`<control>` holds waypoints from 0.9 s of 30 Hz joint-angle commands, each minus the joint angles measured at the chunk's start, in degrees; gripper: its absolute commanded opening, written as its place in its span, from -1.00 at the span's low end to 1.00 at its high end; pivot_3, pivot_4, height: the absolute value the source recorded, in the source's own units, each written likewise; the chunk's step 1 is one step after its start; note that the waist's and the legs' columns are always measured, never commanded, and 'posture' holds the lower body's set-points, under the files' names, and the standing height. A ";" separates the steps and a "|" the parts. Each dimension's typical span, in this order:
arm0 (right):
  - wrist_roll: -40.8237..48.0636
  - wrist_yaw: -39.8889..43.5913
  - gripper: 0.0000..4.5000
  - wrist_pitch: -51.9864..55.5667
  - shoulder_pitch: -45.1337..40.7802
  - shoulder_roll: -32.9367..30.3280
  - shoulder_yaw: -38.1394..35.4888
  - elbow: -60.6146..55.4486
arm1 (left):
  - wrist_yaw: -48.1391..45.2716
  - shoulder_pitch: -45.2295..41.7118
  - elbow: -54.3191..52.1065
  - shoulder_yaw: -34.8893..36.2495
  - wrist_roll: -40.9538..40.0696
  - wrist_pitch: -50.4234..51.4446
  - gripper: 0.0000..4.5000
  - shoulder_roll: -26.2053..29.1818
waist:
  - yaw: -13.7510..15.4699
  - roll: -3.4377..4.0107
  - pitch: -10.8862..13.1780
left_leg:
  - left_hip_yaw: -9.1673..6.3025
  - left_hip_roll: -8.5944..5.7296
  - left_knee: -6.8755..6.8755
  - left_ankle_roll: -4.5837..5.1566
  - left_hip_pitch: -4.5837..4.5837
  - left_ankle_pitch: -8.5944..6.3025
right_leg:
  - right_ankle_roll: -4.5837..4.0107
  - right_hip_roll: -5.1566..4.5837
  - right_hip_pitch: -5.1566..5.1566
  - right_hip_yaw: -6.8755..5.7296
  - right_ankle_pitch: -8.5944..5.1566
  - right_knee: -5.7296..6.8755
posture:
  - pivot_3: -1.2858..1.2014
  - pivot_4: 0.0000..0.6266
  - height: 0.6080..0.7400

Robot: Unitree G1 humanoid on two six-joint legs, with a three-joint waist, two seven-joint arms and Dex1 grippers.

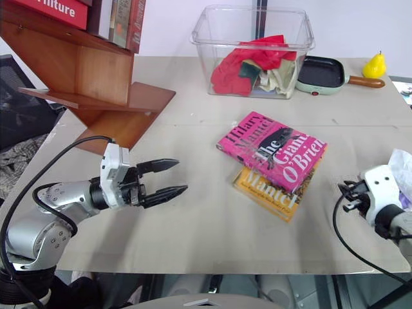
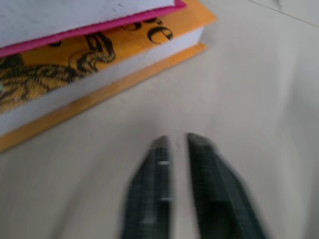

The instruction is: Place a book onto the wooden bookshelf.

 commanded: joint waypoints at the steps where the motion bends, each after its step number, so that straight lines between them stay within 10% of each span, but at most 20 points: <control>1: -3.49 -4.48 -0.95 2.22 -7.22 0.50 4.09 3.82 | -0.89 -0.65 -2.52 0.54 -1.76 -0.01 0.76 1.33 | -0.06 0.00 0.02 | 0.01 -0.01 0.01 0.00 -0.02 0.00 | 0.00 0.02 0.00 0.00 0.00 -0.03 | 0.03 -0.52 1.00; 27: -12.47 -6.23 -0.95 -0.43 -28.37 14.11 25.72 14.43 | 2.72 7.57 -6.43 4.09 -1.31 -3.02 0.76 1.65 | -1.73 0.04 0.06 | -0.10 0.05 0.00 -0.07 -0.22 0.04 | -0.15 0.31 -0.28 -0.03 0.12 0.00 | 0.03 -0.52 1.00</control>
